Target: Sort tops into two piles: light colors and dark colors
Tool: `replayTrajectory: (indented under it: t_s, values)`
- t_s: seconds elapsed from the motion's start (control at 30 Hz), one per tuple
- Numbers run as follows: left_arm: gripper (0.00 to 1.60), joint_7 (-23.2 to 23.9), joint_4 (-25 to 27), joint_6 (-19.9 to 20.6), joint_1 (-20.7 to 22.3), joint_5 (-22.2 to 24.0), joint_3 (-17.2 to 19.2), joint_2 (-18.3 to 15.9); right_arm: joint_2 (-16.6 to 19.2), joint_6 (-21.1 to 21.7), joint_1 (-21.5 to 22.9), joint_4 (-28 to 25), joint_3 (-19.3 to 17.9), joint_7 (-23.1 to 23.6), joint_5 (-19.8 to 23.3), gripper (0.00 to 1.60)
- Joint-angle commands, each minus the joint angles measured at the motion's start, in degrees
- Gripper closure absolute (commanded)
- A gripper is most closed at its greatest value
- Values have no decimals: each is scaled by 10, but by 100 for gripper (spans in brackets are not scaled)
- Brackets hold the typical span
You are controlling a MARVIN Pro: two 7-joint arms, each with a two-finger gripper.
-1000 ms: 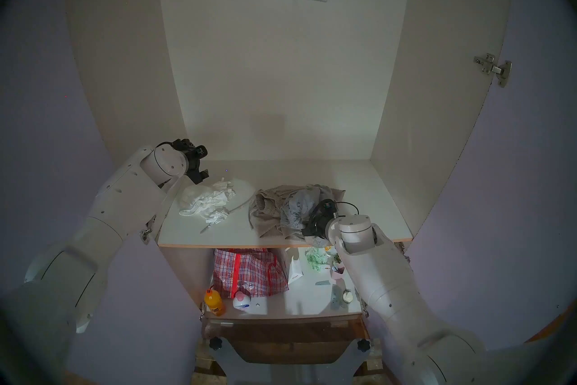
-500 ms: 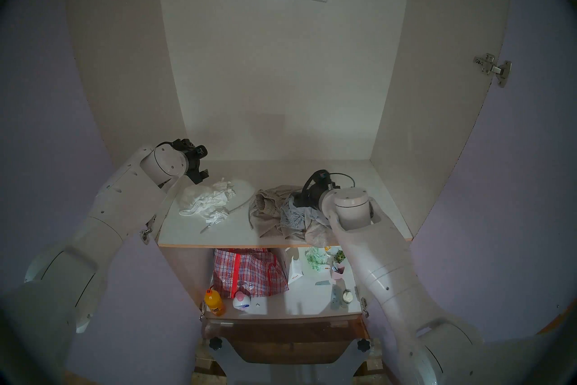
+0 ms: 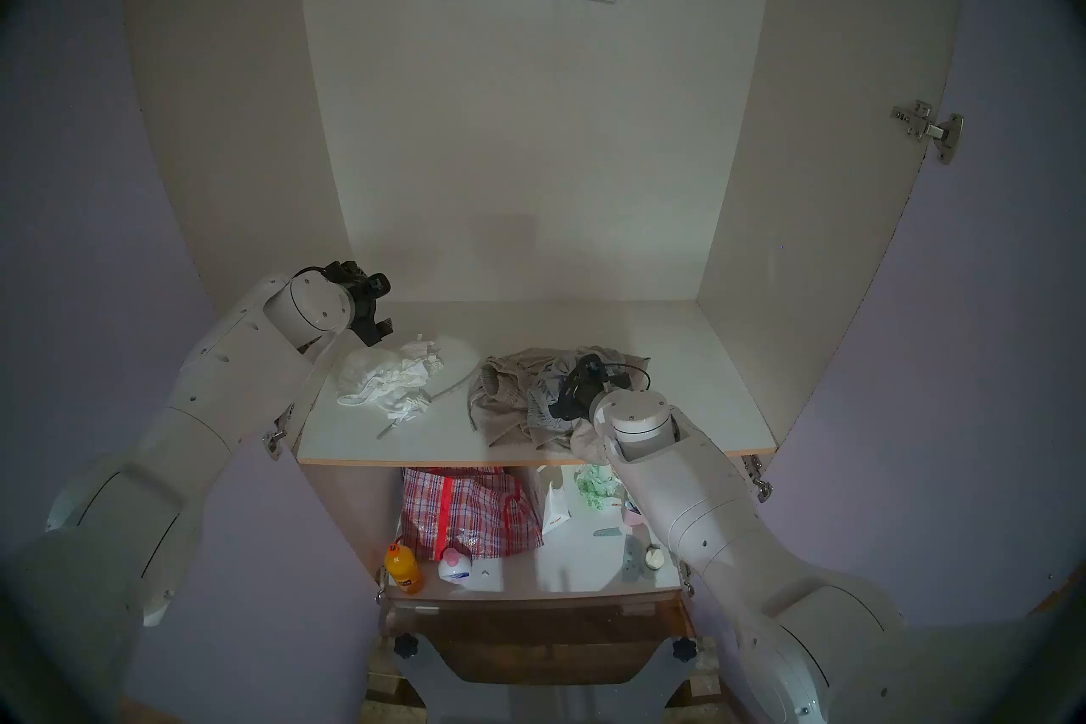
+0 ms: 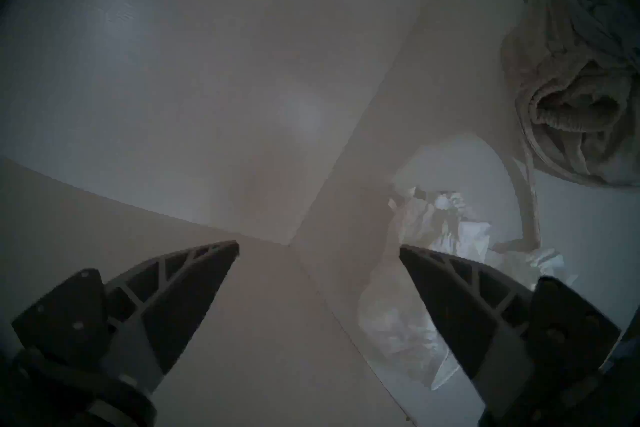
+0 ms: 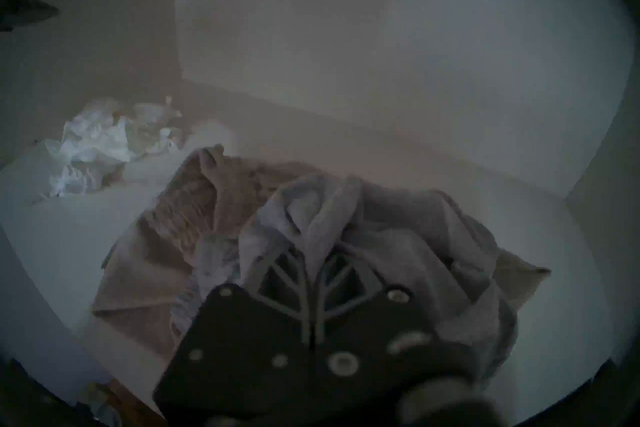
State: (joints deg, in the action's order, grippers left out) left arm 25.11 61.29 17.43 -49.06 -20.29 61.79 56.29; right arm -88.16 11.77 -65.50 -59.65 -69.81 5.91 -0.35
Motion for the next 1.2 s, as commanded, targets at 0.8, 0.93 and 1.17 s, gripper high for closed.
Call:
replayTrajectory:
  t_s: [0.8,0.93,1.17]
  values:
    - [0,-1,11,-1,19,1,7,0,-15,31,43,-163,-70,-83,2,160]
    - [0,-1,11,-1,19,1,7,0,-20,26,83,-130,-84,-113,0,160]
    - [0,0,12,-1,19,2,7,0,-26,-14,147,-51,-103,-166,-10,160]
